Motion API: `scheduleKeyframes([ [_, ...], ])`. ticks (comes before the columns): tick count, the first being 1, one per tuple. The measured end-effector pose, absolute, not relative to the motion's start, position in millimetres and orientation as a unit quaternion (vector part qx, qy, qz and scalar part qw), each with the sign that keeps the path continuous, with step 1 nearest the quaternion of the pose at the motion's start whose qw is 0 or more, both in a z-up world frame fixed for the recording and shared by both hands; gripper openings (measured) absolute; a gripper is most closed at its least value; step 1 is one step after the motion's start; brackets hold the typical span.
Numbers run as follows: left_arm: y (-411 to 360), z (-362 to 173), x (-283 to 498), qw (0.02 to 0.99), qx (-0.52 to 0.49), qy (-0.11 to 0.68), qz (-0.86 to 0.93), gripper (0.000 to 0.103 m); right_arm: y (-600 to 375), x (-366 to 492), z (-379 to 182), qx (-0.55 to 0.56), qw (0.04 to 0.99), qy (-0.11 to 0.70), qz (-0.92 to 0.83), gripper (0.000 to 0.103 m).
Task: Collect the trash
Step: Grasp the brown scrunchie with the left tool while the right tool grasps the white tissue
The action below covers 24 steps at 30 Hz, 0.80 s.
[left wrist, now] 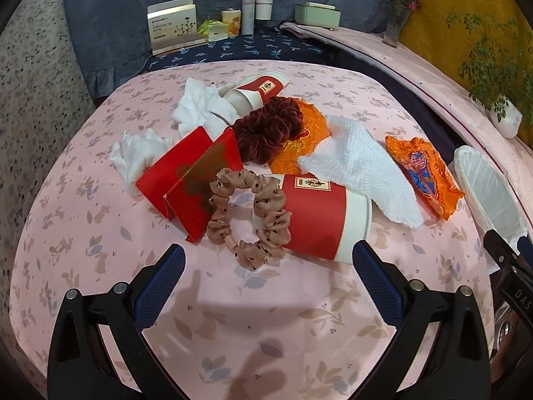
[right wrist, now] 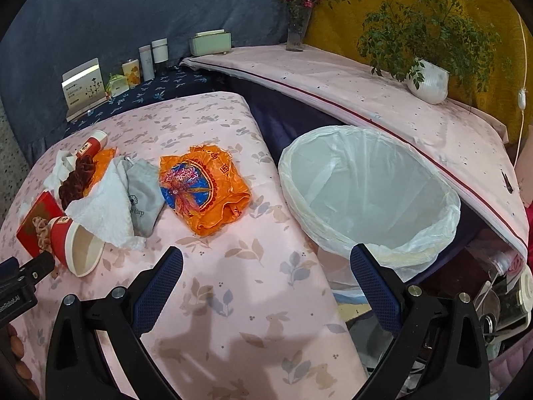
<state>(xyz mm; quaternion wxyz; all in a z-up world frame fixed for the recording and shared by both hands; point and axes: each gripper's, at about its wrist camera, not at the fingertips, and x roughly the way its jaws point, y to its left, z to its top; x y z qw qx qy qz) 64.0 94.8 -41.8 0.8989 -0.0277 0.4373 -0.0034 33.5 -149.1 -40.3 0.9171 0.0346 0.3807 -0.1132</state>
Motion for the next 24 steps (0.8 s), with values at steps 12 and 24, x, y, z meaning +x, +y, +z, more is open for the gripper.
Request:
scheduleKeyframes([
  [12,113.0,-48.6,84.0,0.887,-0.072,0.455,-0.037,0.065,-125.6,48.3,-43.9,0.037,0.918,0.387,-0.080,0.096],
  [24,111.4,-43.1,82.3,0.881,-0.099,0.454,-0.091,0.014,-87.7,60.8,-37.5,0.026,0.922,0.386,-0.025,0.091],
])
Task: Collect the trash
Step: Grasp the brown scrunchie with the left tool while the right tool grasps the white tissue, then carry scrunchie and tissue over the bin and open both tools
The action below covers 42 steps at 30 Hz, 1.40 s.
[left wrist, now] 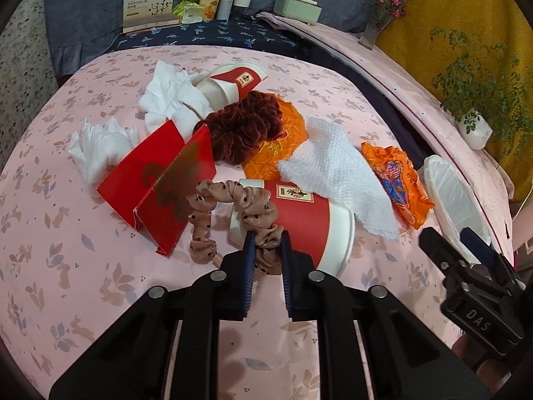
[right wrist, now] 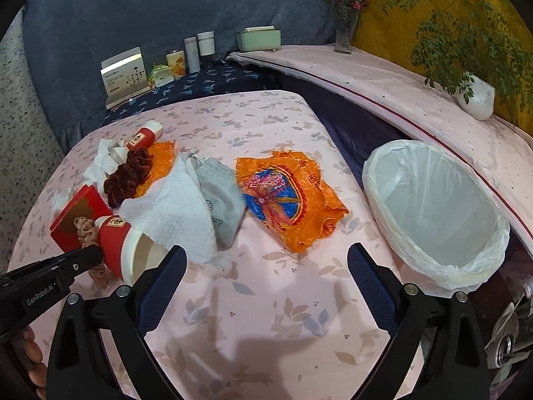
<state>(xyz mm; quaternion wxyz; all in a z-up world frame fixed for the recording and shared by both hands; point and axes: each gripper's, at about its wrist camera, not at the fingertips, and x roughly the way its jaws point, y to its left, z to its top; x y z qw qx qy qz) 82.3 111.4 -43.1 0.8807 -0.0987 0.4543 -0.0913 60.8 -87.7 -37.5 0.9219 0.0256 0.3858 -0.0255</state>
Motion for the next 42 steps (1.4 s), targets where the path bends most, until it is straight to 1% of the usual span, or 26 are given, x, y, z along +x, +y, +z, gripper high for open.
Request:
scheduleKeyframes([
  [3,115.3,-36.7,80.1,0.885,-0.103,0.444,-0.096,0.013,-77.5,68.1,-38.9,0.024,0.920,0.390,-0.007,0.083],
  [5,118.8,-33.5,80.5,0.887,-0.104,0.440,-0.095,0.013,-71.2,74.8,-41.6,0.029,0.917,0.397,0.008,0.074],
  [6,120.2,-32.8,81.2,0.887,-0.106,0.439,-0.096,0.013,-68.3,78.6,-43.7,0.033,0.915,0.401,0.015,0.072],
  [8,122.3,-33.2,83.0,0.886,-0.107,0.441,-0.095,0.013,-63.3,85.7,-49.0,0.041,0.910,0.412,0.027,0.064],
  [9,123.3,-33.4,83.9,0.885,-0.107,0.442,-0.096,0.013,-61.0,89.5,-51.9,0.045,0.907,0.417,0.033,0.062],
  [10,123.7,-33.4,84.5,0.885,-0.107,0.443,-0.096,0.013,-58.3,93.2,-55.4,0.048,0.905,0.422,0.039,0.057],
  [11,123.4,-32.9,84.6,0.885,-0.107,0.442,-0.097,0.013,-55.7,96.6,-59.3,0.048,0.902,0.428,0.043,0.049],
  [12,123.0,-32.4,84.9,0.886,-0.105,0.441,-0.098,0.013,-53.4,99.5,-63.2,0.046,0.898,0.435,0.047,0.044],
  [13,122.2,-31.8,85.2,0.886,-0.102,0.441,-0.099,0.013,-51.2,101.8,-67.0,0.045,0.896,0.440,0.050,0.035],
  [14,121.5,-31.0,85.4,0.886,-0.101,0.441,-0.101,0.013,-49.9,103.2,-70.1,0.045,0.893,0.444,0.053,0.023],
  [16,120.4,-28.6,84.9,0.887,-0.099,0.439,-0.103,0.013,-49.5,104.2,-73.5,0.049,0.889,0.450,0.061,0.010],
  [17,120.2,-27.6,85.0,0.888,-0.098,0.438,-0.104,0.013,-49.8,103.8,-72.8,0.052,0.889,0.450,0.063,0.006],
  [22,118.0,-18.4,83.7,0.891,-0.096,0.431,-0.106,0.013,-54.0,98.5,-50.1,0.050,0.902,0.424,0.065,0.004],
  [30,100.8,13.6,81.5,0.902,-0.084,0.406,-0.122,0.013,-75.2,96.2,20.6,0.062,0.929,0.359,0.069,0.003],
  [42,31.1,67.8,87.0,0.908,-0.041,0.372,-0.189,0.013,-122.9,79.3,112.8,0.051,0.961,0.269,0.051,0.003],
])
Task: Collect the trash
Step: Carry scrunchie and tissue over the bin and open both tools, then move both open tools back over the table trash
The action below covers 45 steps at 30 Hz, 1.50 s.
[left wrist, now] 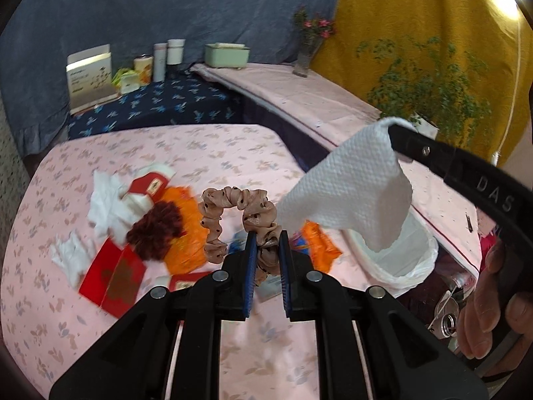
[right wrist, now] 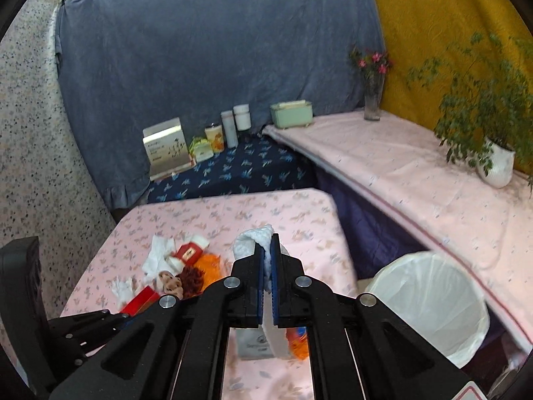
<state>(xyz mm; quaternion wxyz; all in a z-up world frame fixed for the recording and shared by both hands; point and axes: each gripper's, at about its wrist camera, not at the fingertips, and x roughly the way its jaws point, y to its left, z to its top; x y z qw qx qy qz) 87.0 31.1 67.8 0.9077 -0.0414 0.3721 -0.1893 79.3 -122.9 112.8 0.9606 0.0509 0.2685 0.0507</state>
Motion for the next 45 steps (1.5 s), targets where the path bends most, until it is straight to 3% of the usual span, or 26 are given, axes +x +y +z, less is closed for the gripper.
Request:
scheduleKeyframes([
  [10,-52.8,83.6,97.1,0.888,-0.013,0.373,-0.268,0.013,-205.5,64.4,134.8,0.053,0.969,0.242,-0.025,0.003],
  [22,-147.1,65.5,107.4,0.858,0.021,0.388,-0.337,0.013,-302.3,58.2,91.2,0.086,0.949,0.279,-0.118,0.003],
  [30,-189.7,49.5,110.6,0.843,0.048,0.401,-0.354,0.020,-328.4,60.2,61.8,0.097,0.936,0.307,-0.139,0.005],
  [33,-192.2,46.0,113.6,0.846,0.045,0.403,-0.346,0.042,-330.6,59.1,58.6,0.092,0.936,0.306,-0.148,0.017],
  [35,-191.0,46.7,114.6,0.852,0.043,0.400,-0.336,0.056,-332.1,58.4,58.4,0.092,0.937,0.301,-0.152,0.038],
  [36,-190.1,47.2,115.1,0.854,0.043,0.398,-0.331,0.063,-331.7,56.5,60.0,0.091,0.938,0.296,-0.156,0.042],
  [40,-181.0,49.4,118.6,0.862,0.038,0.396,-0.314,0.073,-328.3,52.6,67.1,0.083,0.941,0.282,-0.165,0.057],
  [45,-165.0,51.7,119.7,0.870,0.033,0.395,-0.294,0.076,-318.6,48.0,75.1,0.077,0.945,0.276,-0.160,0.062],
])
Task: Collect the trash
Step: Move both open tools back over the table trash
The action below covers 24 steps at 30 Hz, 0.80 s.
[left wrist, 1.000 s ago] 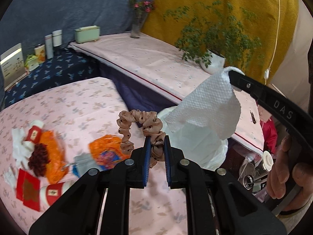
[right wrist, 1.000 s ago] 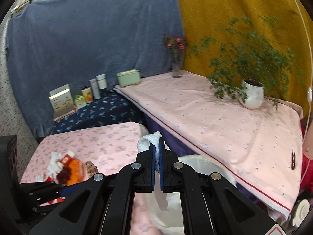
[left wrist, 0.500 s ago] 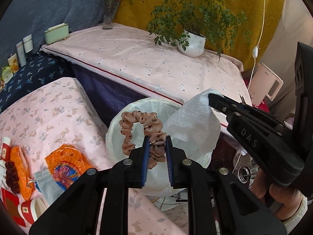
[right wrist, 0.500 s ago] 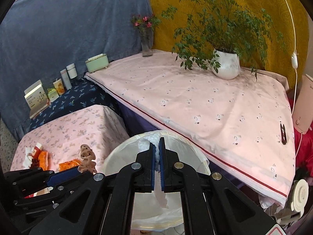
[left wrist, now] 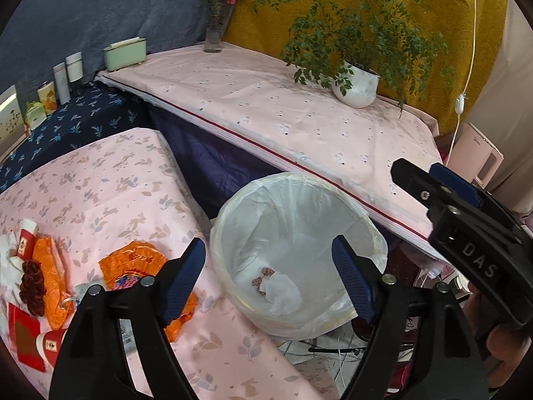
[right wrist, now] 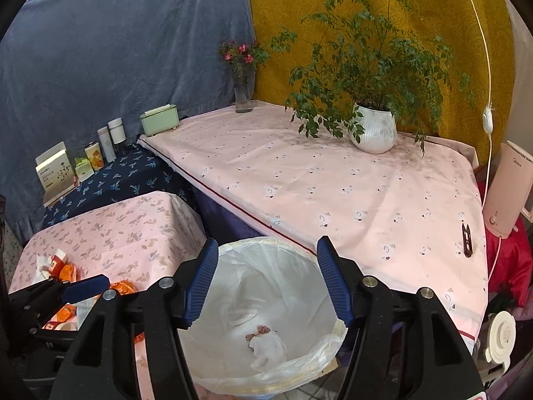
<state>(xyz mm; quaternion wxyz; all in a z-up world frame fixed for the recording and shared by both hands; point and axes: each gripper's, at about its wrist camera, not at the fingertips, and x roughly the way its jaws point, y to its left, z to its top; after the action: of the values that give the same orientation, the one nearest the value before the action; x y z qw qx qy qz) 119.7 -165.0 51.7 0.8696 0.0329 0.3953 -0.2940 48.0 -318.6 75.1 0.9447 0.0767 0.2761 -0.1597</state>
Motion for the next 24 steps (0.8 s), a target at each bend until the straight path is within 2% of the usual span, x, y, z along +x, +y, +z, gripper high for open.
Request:
scheduleKeyframes([
  [8,-133.2,55.8,113.5,0.884,0.025,0.387,-0.263,0.081,-290.8,39.8,81.9,0.068,0.950,0.270,-0.143,0.071],
  [10,-123.1,55.6,112.7,0.887,0.022,0.385,-0.252,0.086,-283.7,38.0,81.6,0.068,0.951,0.270,-0.138,0.073],
  [24,-41.7,37.7,105.6,0.901,0.002,0.396,-0.178,0.091,-230.0,34.4,67.7,0.053,0.950,0.288,-0.105,0.079],
])
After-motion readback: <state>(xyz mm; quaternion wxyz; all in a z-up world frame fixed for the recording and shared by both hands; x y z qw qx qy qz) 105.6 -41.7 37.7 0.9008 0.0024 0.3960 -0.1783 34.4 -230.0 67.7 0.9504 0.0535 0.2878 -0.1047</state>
